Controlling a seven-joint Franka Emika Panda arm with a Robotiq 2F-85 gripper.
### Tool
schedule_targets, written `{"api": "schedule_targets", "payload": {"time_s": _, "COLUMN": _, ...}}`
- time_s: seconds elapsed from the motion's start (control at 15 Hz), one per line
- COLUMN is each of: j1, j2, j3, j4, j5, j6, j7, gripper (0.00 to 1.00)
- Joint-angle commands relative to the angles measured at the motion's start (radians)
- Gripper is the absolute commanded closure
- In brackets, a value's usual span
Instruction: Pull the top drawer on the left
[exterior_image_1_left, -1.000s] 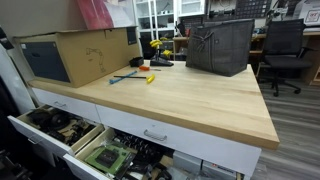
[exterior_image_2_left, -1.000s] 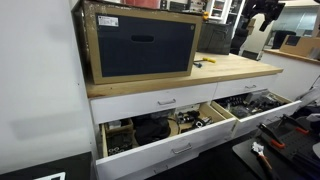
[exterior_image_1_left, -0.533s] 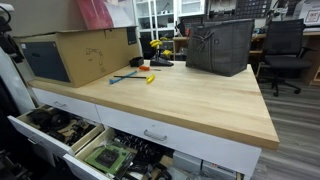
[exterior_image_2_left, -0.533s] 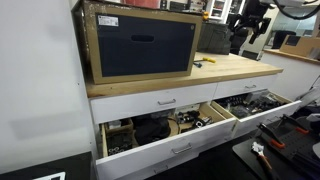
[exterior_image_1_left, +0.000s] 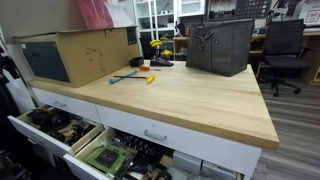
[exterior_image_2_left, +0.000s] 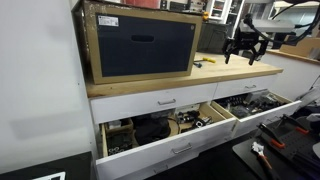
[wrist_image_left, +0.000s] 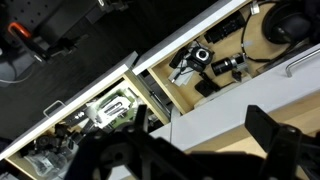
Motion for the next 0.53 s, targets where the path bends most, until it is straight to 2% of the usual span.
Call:
{"api": "schedule_targets", "payload": {"time_s": 0.0, "j1": 0.021, "j2": 0.094, "j3": 0.008, "j4": 0.018, "j5": -0.043, "j6": 0.019, "j7": 0.154, "gripper": 0.00}}
{"api": "schedule_targets", "payload": {"time_s": 0.33, "j1": 0.029, "j2": 0.236, "j3": 0.002, "j4": 0.041, "j5": -0.159, "j6": 0.053, "j7": 0.401, "gripper": 0.00}}
{"api": "schedule_targets", "payload": {"time_s": 0.47, "j1": 0.041, "j2": 0.291, "j3": -0.004, "j4": 0.040, "j5": -0.241, "j6": 0.114, "j7": 0.491, "gripper": 0.00}}
